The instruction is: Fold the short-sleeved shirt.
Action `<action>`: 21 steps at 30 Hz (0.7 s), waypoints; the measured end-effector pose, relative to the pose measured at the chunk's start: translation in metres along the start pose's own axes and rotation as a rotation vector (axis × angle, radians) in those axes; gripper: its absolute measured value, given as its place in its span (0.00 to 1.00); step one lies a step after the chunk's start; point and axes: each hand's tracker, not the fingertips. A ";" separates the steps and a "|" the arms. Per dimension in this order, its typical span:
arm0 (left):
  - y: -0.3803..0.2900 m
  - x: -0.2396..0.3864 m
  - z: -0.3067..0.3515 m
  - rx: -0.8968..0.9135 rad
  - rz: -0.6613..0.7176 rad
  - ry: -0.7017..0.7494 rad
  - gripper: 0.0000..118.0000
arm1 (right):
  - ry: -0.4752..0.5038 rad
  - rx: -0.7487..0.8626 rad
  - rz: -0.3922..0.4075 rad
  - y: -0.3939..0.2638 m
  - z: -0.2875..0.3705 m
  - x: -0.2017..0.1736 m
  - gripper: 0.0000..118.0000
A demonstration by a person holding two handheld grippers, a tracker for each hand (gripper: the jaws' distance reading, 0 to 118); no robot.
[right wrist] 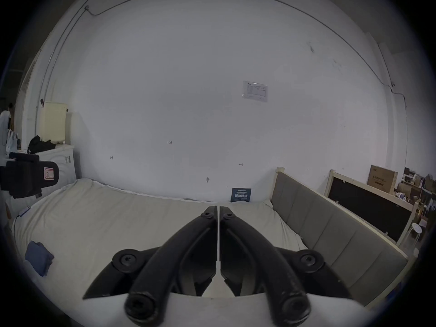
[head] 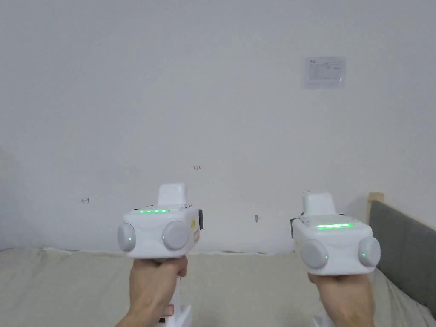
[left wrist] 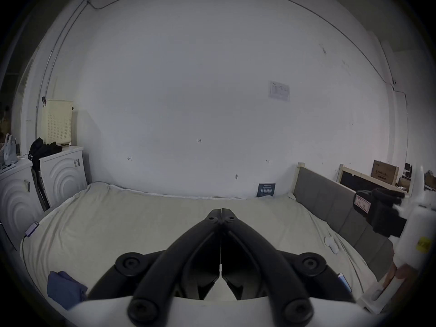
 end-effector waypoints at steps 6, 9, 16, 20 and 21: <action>0.000 0.004 -0.001 -0.032 -0.002 -0.040 0.00 | 0.004 -0.004 -0.004 0.011 0.007 0.004 0.00; 0.005 0.003 -0.001 -0.021 0.009 -0.030 0.00 | 0.021 0.004 -0.009 0.016 0.010 0.008 0.01; 0.027 0.014 0.003 0.005 0.026 0.044 1.00 | 0.089 0.048 -0.179 0.036 0.014 0.018 1.00; 0.037 0.001 0.001 -0.041 0.070 -0.016 1.00 | 0.074 0.021 -0.130 0.048 0.017 0.021 1.00; 0.042 0.002 0.007 -0.061 0.073 0.007 1.00 | 0.075 0.026 -0.123 0.050 0.018 0.023 1.00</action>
